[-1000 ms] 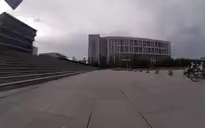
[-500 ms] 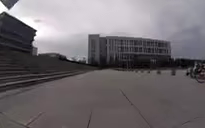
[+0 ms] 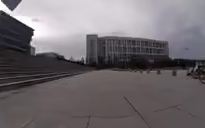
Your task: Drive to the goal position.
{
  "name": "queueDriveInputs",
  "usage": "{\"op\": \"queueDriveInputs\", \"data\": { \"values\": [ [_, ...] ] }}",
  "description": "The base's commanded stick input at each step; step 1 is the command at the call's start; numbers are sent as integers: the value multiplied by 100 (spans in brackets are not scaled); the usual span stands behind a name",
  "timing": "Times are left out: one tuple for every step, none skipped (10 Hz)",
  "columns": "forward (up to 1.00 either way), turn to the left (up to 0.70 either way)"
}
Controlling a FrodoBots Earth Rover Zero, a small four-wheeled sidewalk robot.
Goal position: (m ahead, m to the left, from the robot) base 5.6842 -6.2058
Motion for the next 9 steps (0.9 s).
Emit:
{"op": "queueDriveInputs", "data": {
  "values": [
    [70, -33],
    [70, -33],
    [70, -33],
    [70, -33],
    [70, -33],
    [70, 0],
    [70, 0],
    [70, 0],
    [70, 0]
  ]
}}
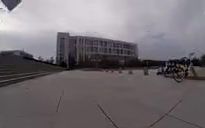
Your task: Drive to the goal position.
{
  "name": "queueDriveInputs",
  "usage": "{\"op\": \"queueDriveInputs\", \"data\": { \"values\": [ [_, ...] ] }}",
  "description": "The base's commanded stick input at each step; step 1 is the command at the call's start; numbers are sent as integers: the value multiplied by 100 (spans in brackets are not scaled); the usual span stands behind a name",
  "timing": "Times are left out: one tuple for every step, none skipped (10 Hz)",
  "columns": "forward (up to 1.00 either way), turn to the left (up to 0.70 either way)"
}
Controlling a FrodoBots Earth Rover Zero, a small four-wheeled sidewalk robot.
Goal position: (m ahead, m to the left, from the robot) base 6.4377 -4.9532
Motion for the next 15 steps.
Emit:
{"op": "queueDriveInputs", "data": {
  "values": [
    [70, 0],
    [70, 0],
    [70, 0],
    [70, 0],
    [70, 0],
    [70, -10],
    [70, -33],
    [70, -33],
    [70, -31],
    [70, -1],
    [70, 0],
    [70, 0],
    [70, 0],
    [70, 0],
    [70, 0]
  ]
}}
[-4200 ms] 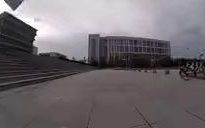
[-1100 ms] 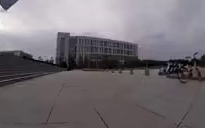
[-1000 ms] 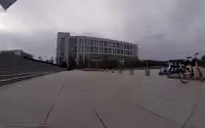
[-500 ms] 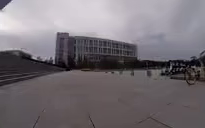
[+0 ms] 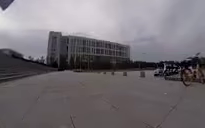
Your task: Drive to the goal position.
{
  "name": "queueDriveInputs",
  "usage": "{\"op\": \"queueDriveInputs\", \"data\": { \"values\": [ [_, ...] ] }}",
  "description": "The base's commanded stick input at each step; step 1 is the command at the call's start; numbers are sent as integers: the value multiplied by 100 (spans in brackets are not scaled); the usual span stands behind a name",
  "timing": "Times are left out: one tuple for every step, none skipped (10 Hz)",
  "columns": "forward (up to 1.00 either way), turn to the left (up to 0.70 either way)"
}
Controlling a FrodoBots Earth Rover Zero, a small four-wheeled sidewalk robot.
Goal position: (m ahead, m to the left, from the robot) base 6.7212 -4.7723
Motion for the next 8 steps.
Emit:
{"op": "queueDriveInputs", "data": {
  "values": [
    [70, 0],
    [70, 0],
    [70, 0],
    [70, 0],
    [70, 0],
    [70, 0],
    [70, -22],
    [70, -29]
  ]
}}
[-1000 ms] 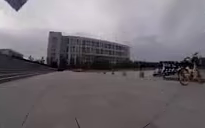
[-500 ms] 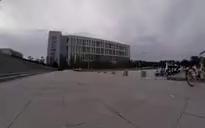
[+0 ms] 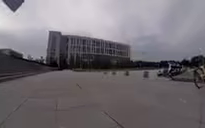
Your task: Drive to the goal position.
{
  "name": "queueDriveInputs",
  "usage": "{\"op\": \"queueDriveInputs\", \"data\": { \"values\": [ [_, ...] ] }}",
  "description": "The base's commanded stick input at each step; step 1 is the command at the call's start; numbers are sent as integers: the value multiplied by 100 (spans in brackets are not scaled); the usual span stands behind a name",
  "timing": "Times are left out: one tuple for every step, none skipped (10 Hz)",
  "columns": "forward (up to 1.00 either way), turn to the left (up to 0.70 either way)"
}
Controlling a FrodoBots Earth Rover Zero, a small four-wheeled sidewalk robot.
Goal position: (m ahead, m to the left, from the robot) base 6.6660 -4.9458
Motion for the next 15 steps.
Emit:
{"op": "queueDriveInputs", "data": {
  "values": [
    [70, -3],
    [70, 0],
    [70, 0],
    [70, 0],
    [70, 0],
    [70, 0],
    [70, 0],
    [70, 0],
    [70, -13],
    [70, 0],
    [70, 0],
    [70, 0],
    [70, -13],
    [70, -5],
    [70, 0]
  ]
}}
